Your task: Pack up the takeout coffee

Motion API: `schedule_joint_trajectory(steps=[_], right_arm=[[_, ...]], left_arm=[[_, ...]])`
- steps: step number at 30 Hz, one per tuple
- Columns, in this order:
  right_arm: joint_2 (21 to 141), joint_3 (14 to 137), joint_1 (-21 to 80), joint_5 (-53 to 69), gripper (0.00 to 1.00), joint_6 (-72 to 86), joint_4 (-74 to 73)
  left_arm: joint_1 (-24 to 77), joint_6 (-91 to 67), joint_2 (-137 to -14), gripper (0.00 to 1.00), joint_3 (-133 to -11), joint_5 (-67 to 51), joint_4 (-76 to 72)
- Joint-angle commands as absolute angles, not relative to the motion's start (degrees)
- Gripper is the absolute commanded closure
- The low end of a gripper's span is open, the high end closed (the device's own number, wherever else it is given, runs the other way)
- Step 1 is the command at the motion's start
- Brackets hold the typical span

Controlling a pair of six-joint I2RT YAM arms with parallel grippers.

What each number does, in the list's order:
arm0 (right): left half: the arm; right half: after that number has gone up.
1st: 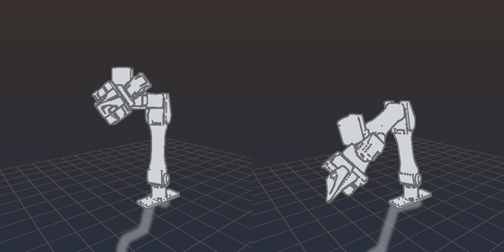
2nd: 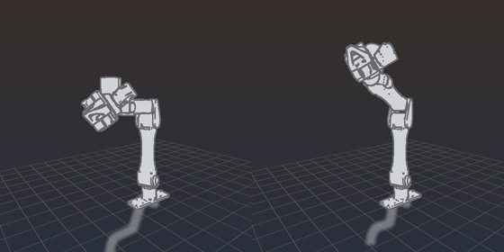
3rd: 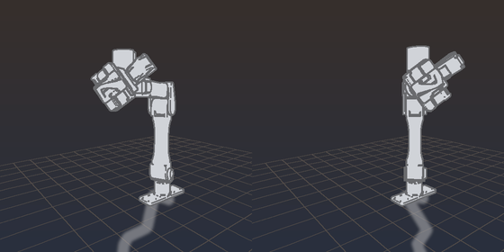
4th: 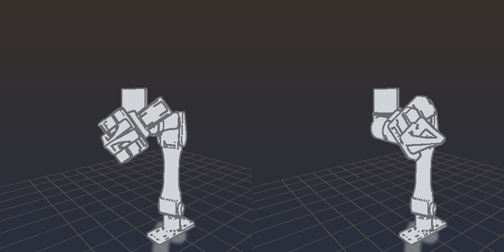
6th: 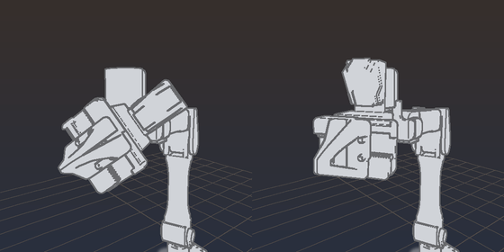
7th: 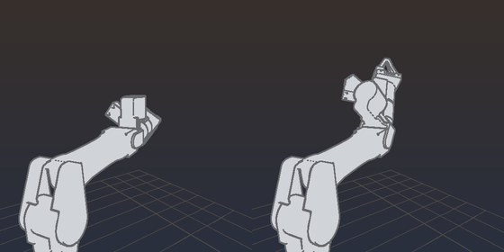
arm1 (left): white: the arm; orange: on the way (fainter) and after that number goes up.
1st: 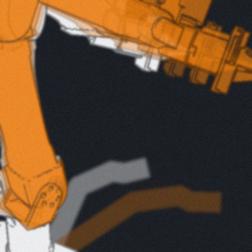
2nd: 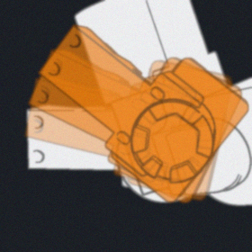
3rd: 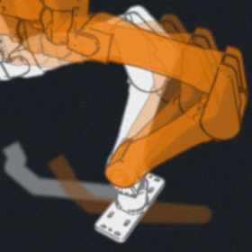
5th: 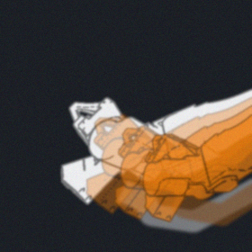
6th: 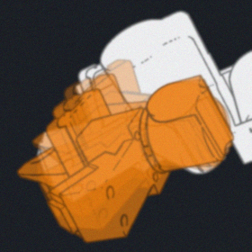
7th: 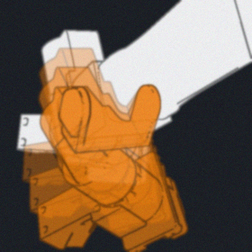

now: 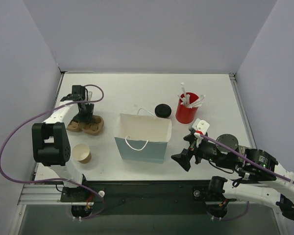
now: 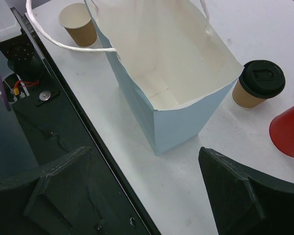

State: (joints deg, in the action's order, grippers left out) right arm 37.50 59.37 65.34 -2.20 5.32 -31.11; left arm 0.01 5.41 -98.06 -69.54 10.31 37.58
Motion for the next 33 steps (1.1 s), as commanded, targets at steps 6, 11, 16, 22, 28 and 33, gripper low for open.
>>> schedule_joint_trajectory(steps=[6,11,16,22,28,33], right_arm=[[37.9,60.6,65.4,-4.4,0.05,4.5,-31.0],[38.4,60.7,65.4,-4.3,0.05,4.4,-31.0],[39.4,60.9,65.4,-4.3,0.05,4.2,-31.0],[39.6,61.3,65.4,-4.1,0.05,4.5,-31.0],[40.1,61.8,65.4,-4.0,0.05,4.5,-31.0],[40.1,62.2,65.4,-4.0,0.05,4.5,-31.1]], left_arm=[[-1.5,6.1,-97.6,0.45,-71.6,10.0,36.2],[-1.6,4.1,-96.1,0.51,-74.3,8.2,38.4],[-1.6,0.9,-95.8,0.51,-76.7,6.1,40.0],[-1.5,0.3,-96.2,0.46,-77.2,6.4,40.7],[-1.6,-1.4,-96.8,0.44,-75.3,5.8,38.8],[-2.2,-1.1,-97.2,0.44,-75.4,6.5,38.8]])
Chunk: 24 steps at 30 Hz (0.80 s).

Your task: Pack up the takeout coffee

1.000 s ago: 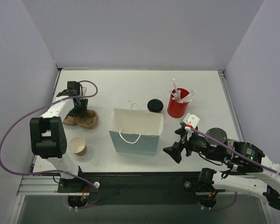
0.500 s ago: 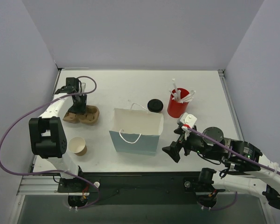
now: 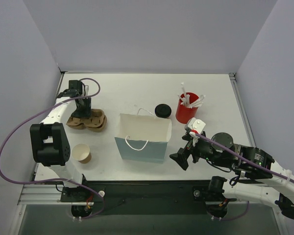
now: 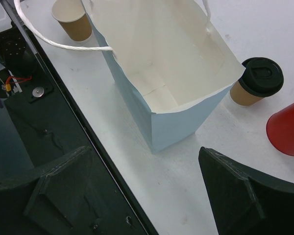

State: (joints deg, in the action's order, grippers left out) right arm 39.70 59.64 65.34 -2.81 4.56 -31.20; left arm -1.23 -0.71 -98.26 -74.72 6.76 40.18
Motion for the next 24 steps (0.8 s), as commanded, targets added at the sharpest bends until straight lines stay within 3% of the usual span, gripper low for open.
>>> schedule_joint_trajectory(steps=[1,14,24], right_arm=[[40.0,62.2,65.5,-4.0,0.05,4.5,-31.0],[40.4,63.2,65.4,-4.0,0.06,6.1,-31.2],[39.4,63.1,65.4,-11.0,0.06,11.1,-32.7]], left_arm=[[-2.3,-1.1,-97.2,0.44,-75.4,6.2,38.8],[-2.3,-1.9,-93.6,0.44,-82.7,6.2,44.8],[-0.9,-7.5,-85.5,0.48,-89.2,-6.9,54.8]])
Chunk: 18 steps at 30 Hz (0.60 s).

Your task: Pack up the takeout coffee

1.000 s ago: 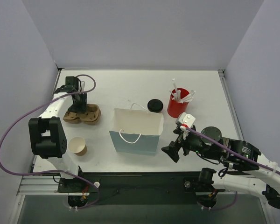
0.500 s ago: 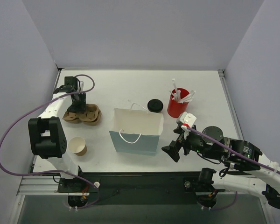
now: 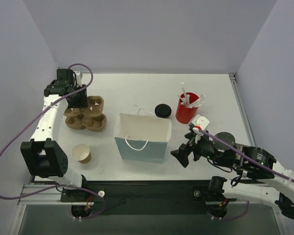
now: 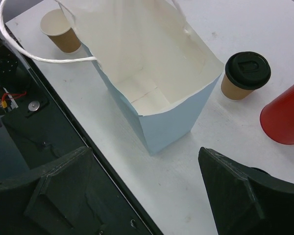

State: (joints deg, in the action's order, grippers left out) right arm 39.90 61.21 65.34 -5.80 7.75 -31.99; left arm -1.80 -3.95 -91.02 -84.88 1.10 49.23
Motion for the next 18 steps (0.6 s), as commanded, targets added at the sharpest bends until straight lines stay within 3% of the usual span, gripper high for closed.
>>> schedule_joint_trajectory(steps=[1,11,18], right_arm=[[39.4,63.1,65.4,-12.5,0.06,11.7,-33.0],[37.1,62.3,65.3,-19.9,0.06,18.3,-36.7],[36.7,64.8,65.3,-20.0,0.07,22.0,-38.1]], left_arm=[[-0.5,-7.8,-84.8,0.48,-89.9,-8.4,55.9],[14.3,-17.4,-75.5,0.49,-100.5,-13.4,60.7],[17.7,-23.3,-71.3,0.51,-104.4,-17.2,62.4]])
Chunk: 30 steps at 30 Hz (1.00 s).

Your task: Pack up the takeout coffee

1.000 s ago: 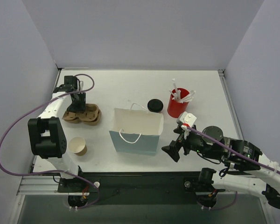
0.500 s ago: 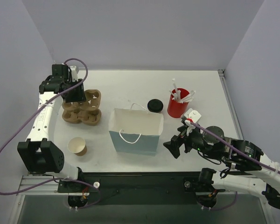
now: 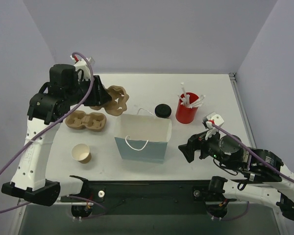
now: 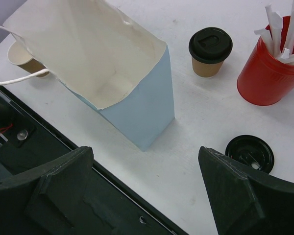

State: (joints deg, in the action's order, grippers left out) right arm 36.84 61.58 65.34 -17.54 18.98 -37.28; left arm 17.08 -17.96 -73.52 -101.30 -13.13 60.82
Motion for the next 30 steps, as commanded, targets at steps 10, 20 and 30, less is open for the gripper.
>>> schedule_joint_trajectory(steps=[10,20,30], right_arm=[[40.1,68.5,65.2,-24.3,0.06,18.4,-38.1],[58.1,84.1,57.8,-12.3,0.06,1.2,-32.1],[58.9,81.5,44.2,14.7,0.08,-3.5,-24.4]], left_arm=[[21.8,-36.9,-62.8,0.52,-94.1,-32.3,48.5],[26.4,-40.2,-60.9,0.53,-93.5,-28.7,47.9],[26.5,-53.2,-57.7,0.53,-84.0,-30.7,37.0]])
